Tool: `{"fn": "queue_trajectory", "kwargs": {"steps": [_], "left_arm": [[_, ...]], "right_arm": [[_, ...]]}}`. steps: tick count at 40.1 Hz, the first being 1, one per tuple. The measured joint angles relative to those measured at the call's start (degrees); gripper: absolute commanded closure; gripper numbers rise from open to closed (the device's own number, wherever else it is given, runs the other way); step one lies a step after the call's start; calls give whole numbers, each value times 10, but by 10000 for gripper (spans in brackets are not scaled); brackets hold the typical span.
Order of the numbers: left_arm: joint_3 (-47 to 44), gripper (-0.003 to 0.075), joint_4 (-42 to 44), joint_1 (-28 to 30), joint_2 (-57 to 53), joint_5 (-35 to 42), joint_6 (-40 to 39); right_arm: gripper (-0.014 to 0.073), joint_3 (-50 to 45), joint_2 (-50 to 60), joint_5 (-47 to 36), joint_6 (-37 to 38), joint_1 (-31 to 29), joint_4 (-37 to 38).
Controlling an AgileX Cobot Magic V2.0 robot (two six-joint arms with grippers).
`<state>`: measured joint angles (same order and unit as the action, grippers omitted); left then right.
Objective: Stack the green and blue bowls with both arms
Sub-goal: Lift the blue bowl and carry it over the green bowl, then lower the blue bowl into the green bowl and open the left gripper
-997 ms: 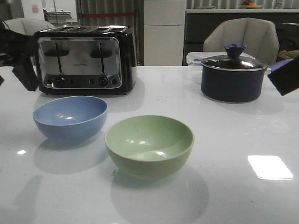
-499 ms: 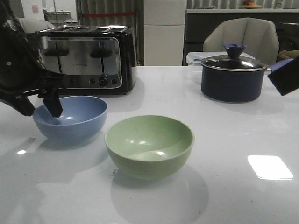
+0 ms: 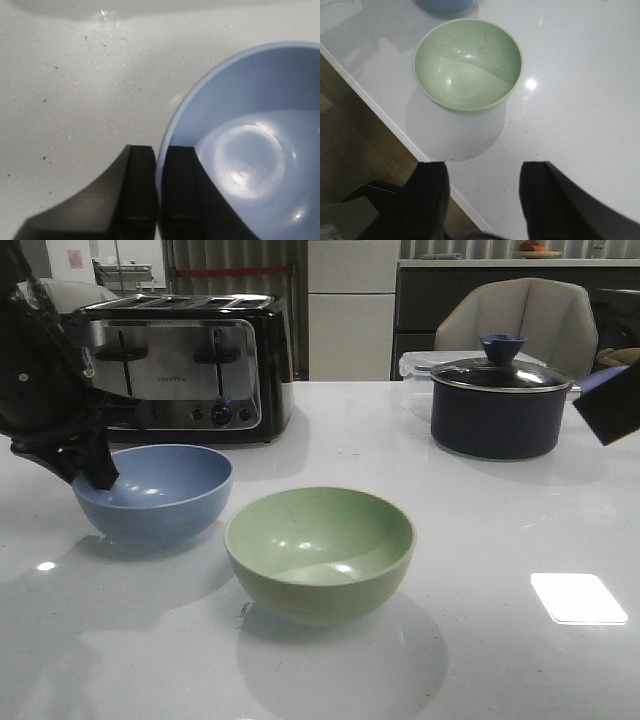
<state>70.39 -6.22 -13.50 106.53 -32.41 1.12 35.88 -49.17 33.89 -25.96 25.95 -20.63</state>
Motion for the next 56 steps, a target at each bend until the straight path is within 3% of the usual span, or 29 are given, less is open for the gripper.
{"fn": "queue_trajectory", "kwargs": {"steps": [12,26,39,56], "left_arm": [[65,627,-4,-20,-78,-103,23],[133,627,-39,-130,-107,-183,61],[80,627,-40,-206,-95,-142,72],[67,627,-40,-210,-11,-91,75]], "right_arm": [[150,0,0,0,0,0,0],[150,0,0,0,0,0,0],[150,0,0,0,0,0,0],[150,0,0,0,0,0,0]]}}
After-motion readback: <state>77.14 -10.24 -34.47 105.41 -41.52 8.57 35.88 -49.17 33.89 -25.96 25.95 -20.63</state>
